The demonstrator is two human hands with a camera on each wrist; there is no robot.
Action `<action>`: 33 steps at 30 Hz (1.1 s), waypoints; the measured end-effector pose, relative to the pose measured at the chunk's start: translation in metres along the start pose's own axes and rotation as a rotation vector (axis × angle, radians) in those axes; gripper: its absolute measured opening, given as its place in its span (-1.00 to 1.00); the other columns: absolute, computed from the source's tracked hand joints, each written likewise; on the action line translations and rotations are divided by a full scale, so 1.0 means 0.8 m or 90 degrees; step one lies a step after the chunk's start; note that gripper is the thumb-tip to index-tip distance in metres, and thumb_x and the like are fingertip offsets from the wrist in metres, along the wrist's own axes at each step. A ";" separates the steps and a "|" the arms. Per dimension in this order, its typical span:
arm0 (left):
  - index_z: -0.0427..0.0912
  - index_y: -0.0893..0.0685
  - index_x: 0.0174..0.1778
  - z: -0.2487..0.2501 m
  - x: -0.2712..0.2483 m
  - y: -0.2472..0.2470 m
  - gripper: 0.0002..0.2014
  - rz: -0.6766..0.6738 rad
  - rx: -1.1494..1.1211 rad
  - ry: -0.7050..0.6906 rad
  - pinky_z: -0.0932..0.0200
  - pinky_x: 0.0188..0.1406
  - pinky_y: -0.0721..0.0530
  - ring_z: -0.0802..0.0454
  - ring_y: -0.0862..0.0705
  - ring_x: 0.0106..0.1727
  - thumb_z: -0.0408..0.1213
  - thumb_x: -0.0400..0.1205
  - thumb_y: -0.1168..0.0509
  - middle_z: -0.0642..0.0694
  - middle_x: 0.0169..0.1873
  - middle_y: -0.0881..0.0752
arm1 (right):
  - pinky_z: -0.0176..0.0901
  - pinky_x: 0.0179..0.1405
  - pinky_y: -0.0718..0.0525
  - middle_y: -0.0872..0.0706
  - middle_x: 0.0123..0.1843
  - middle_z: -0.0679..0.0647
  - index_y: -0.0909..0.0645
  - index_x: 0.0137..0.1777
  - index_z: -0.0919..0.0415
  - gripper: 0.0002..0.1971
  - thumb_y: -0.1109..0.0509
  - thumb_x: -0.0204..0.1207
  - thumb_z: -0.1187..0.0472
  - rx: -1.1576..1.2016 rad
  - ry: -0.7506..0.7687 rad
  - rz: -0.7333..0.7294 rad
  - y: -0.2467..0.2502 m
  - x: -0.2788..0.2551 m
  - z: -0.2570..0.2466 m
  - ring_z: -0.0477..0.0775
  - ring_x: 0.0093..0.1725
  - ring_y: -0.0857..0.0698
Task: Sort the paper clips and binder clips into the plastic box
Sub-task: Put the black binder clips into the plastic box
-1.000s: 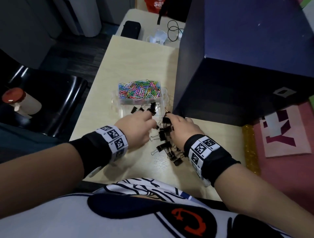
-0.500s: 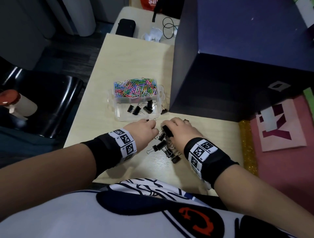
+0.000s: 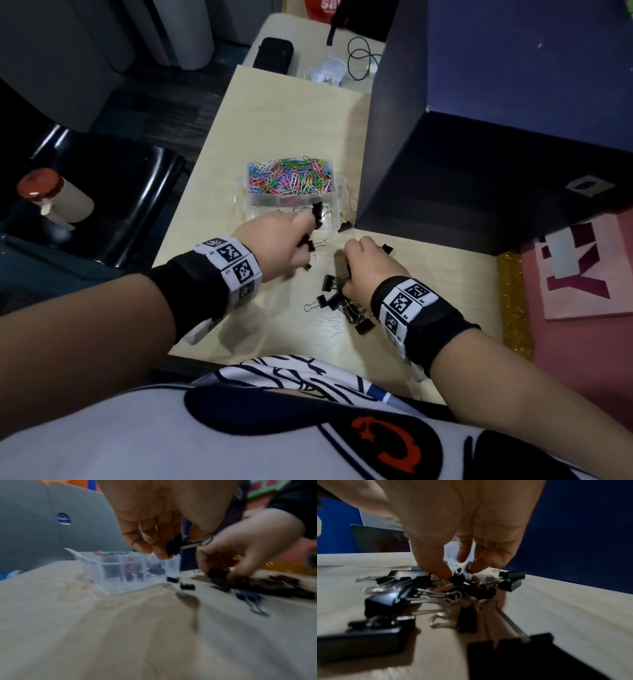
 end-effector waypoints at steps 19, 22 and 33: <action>-0.15 -0.54 0.19 -0.047 -0.010 0.023 -0.75 0.100 -0.019 0.119 -0.04 -0.05 -0.64 -0.22 -0.63 0.06 -0.19 0.63 -0.19 -0.17 0.17 -0.54 | -0.09 0.18 -0.50 -0.38 0.47 0.11 -0.39 0.46 0.17 -0.57 -0.11 0.59 0.36 0.168 -0.118 0.052 0.042 0.009 0.000 0.18 0.31 -0.56; -0.06 -0.55 0.24 -0.012 -0.014 -0.008 -0.73 -0.027 0.048 0.019 -0.01 -0.02 -0.65 -0.15 -0.62 0.14 -0.18 0.64 -0.15 -0.09 0.18 -0.55 | -0.07 0.29 -0.50 -0.11 0.67 -0.10 -0.18 0.61 0.09 -0.34 -0.11 0.50 0.45 0.116 -0.041 -0.003 0.027 0.017 -0.007 0.17 0.41 -0.51; -0.13 -0.51 0.19 -0.009 -0.012 -0.078 -0.75 -0.200 0.181 -0.039 -0.03 -0.05 -0.63 -0.13 -0.52 0.08 -0.32 0.60 -0.27 -0.11 0.13 -0.47 | -0.01 0.16 -0.52 -0.43 0.31 0.10 -0.46 0.28 0.14 -0.69 -0.21 0.56 0.34 -0.028 -0.003 0.025 -0.002 0.015 -0.004 0.19 0.32 -0.45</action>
Point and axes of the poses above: each hand's wrist, its own x-axis towards the middle knuckle, its own y-axis out of the back of the hand, z = x × y, the point moved 7 cm from there along x, towards the middle knuckle
